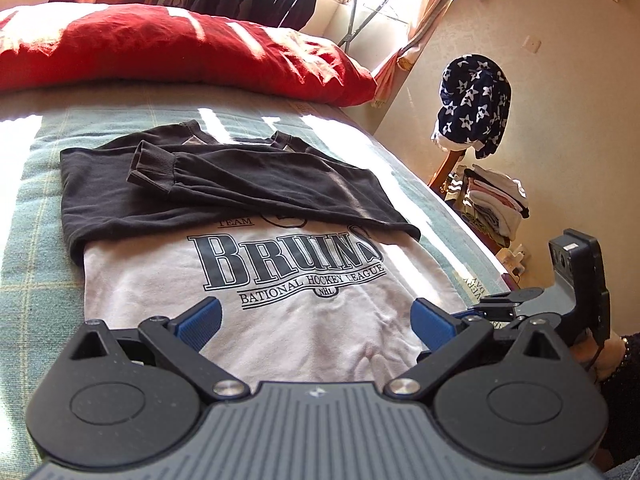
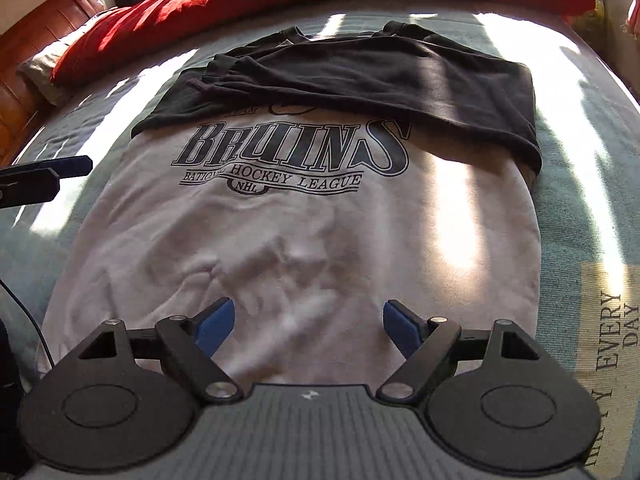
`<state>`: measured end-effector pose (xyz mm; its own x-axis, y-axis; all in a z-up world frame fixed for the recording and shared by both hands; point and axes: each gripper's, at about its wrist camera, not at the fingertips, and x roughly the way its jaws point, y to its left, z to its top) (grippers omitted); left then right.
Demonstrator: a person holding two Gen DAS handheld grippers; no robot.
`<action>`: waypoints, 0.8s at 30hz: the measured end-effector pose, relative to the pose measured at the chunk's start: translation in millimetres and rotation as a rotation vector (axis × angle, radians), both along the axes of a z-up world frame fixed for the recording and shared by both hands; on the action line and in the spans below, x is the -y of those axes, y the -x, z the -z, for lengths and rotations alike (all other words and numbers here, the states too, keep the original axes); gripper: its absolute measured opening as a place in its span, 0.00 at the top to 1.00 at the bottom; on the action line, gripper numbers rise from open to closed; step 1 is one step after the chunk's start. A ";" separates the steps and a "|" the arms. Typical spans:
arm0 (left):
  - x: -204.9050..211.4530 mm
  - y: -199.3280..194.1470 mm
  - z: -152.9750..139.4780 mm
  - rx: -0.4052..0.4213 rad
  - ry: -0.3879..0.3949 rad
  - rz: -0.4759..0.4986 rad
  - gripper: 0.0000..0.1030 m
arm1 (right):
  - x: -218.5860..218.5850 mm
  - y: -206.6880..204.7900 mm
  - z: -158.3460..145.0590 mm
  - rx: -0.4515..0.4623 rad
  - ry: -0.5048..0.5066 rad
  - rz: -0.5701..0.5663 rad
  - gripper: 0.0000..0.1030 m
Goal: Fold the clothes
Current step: 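Move both open grippers toward the sweatshirt hem, then position both open grippers at the ribbed hem edge of the sweatshirt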
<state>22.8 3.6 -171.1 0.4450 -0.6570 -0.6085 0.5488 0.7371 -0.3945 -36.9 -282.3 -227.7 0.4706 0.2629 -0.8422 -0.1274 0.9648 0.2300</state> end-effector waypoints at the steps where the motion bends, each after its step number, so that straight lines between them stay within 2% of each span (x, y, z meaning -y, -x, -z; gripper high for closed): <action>1: 2.1 5.1 1.3 -0.004 -0.002 -0.007 0.03 | -5.5 12.8 1.0 0.009 0.024 -0.008 0.18; 4: 14.3 25.3 11.4 -0.059 0.000 0.033 0.03 | -22.4 58.7 -4.2 0.086 0.127 -0.058 0.16; 6: 24.8 40.4 19.9 -0.081 -0.034 0.053 0.03 | -27.9 80.3 -3.0 0.121 0.155 -0.095 0.12; 9: 39.3 65.0 38.5 -0.119 -0.097 0.059 0.03 | -27.4 94.3 12.7 0.109 0.102 -0.118 0.08; 12: 39.8 82.5 56.9 -0.185 -0.114 0.042 0.03 | -25.8 98.9 29.1 0.136 0.088 -0.097 0.00; 16: 23.0 104.0 63.3 -0.181 -0.056 -0.025 0.02 | -32.2 104.0 38.5 0.187 0.118 -0.097 0.00; 19: 12.5 115.2 66.5 -0.181 -0.025 -0.060 0.01 | -25.8 105.6 42.0 0.214 0.080 -0.074 0.00; 24: 21.9 136.7 67.6 -0.068 -0.102 -0.049 0.01 | -27.5 111.8 44.8 0.258 0.104 -0.096 0.00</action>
<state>-113.9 -18.2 -238.7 0.4305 -0.5684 -0.7011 0.4854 0.8007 -0.3511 -148.7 -254.8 -272.5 0.6498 0.2354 -0.7228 -0.2606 0.9622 0.0791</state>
